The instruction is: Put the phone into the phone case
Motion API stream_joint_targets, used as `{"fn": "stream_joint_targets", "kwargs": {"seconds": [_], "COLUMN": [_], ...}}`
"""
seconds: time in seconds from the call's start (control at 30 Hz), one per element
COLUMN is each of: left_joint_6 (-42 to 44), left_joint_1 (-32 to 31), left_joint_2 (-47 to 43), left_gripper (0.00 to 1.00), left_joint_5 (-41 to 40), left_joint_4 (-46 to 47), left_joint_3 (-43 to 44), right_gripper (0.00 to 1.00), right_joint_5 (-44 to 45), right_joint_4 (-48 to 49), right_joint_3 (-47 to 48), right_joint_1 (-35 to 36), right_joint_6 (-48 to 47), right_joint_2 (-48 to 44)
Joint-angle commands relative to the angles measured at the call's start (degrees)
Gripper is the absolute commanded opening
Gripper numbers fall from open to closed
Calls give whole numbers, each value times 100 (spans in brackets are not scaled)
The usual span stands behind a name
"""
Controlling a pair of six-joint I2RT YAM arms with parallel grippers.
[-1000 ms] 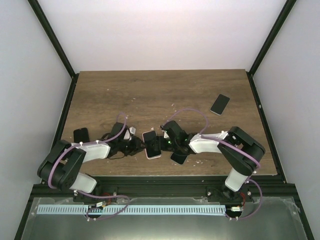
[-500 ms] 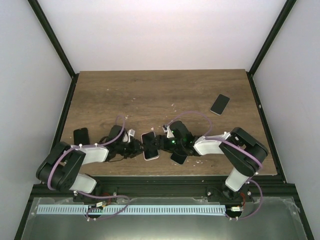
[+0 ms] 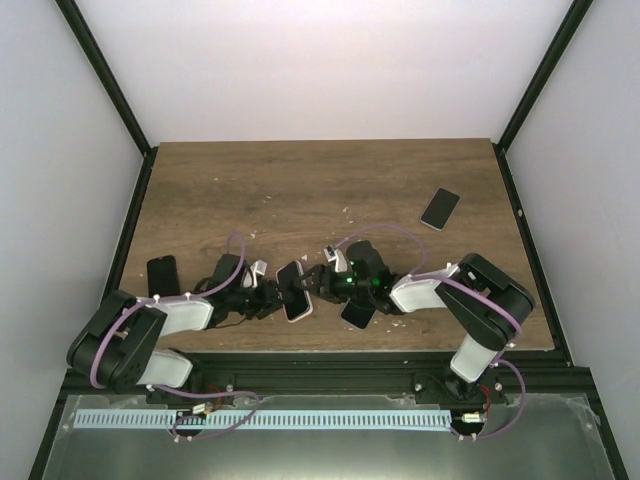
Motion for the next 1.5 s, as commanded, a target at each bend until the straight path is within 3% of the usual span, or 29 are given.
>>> {"fn": "stream_joint_targets", "kwargs": {"seconds": [0.0, 0.4, 0.8, 0.93, 1.03, 1.1, 1.3, 1.47], "left_joint_6": [94, 151, 177, 177, 193, 215, 239, 289], "left_joint_1": [-82, -83, -83, -80, -83, -83, -83, -83], "left_joint_2": [-56, -205, -113, -99, -85, -76, -91, -133], "left_gripper": [47, 40, 39, 40, 41, 41, 41, 41], "left_joint_5": [267, 88, -46, -70, -104, -156, -195, -260], "left_joint_4": [-132, -231, -294, -327, -357, -431, -490, -650], "left_joint_3": [-77, -197, -147, -130, -121, -91, -55, -1], "right_gripper": [70, 57, 16, 17, 38, 41, 15, 1], "right_joint_5": [-553, -843, -962, -972, -972, -987, -902, -747], "right_joint_4": [519, 316, 519, 549, 524, 584, 542, 274], "right_joint_3": [107, 199, 148, 152, 131, 93, 46, 105], "right_joint_1": [148, 150, 151, 148, 150, 150, 150, 150], "right_joint_6": [118, -146, -88, -35, 12, 52, 58, -36], "right_joint_2": [151, 456, 465, 461, 397, 335, 213, 249]}}
